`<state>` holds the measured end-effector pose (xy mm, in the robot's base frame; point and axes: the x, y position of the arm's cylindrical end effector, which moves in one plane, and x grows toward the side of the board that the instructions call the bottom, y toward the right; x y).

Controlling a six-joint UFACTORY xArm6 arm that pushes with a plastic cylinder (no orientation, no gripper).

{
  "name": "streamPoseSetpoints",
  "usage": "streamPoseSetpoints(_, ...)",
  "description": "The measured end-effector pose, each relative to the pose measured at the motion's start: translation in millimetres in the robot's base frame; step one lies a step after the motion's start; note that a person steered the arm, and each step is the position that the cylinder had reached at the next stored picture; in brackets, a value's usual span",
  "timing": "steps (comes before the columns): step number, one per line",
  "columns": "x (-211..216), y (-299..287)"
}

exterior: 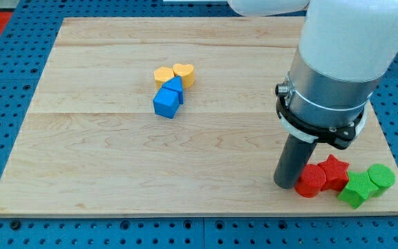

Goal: Slide the yellow hexagon along with the blue triangle to the center of the board

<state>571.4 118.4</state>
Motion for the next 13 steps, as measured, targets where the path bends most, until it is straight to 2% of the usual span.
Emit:
streamPoseSetpoints(1, 0, -5)
streamPoseSetpoints(2, -10, -103)
streamPoseSetpoints(3, -52, -181)
streamPoseSetpoints(4, -53, -215)
streamPoseSetpoints(5, -83, -322)
streamPoseSetpoints(6, -140, -308)
streamPoseSetpoints(7, -148, -296)
streamPoseSetpoints(9, -218, -249)
streamPoseSetpoints(10, -232, -246)
streamPoseSetpoints(12, -232, -243)
streamPoseSetpoints(13, -232, -207)
